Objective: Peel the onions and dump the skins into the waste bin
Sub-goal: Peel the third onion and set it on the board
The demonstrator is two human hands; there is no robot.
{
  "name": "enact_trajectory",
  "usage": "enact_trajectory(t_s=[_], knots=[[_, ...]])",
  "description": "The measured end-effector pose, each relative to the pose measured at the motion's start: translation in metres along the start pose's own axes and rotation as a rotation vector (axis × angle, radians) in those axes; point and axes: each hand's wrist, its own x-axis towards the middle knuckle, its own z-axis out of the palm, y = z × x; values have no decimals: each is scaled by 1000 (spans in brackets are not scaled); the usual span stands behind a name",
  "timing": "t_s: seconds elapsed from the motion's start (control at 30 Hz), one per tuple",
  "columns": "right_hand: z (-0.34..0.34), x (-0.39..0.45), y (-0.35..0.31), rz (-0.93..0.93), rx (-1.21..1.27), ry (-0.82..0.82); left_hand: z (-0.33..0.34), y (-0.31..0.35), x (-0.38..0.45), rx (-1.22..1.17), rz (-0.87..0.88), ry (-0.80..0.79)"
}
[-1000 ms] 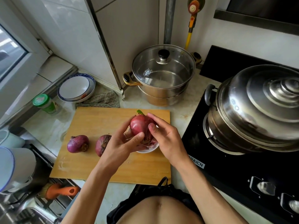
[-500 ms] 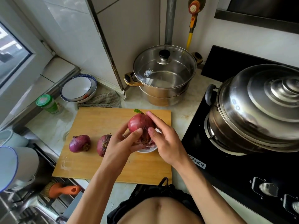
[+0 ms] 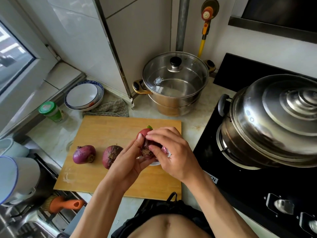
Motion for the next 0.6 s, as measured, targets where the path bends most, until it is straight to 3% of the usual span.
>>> enact_trajectory(t_s=[0.6], knots=[[-5, 9, 7, -25, -29, -171, -3, 16, 3, 119, -137, 85]])
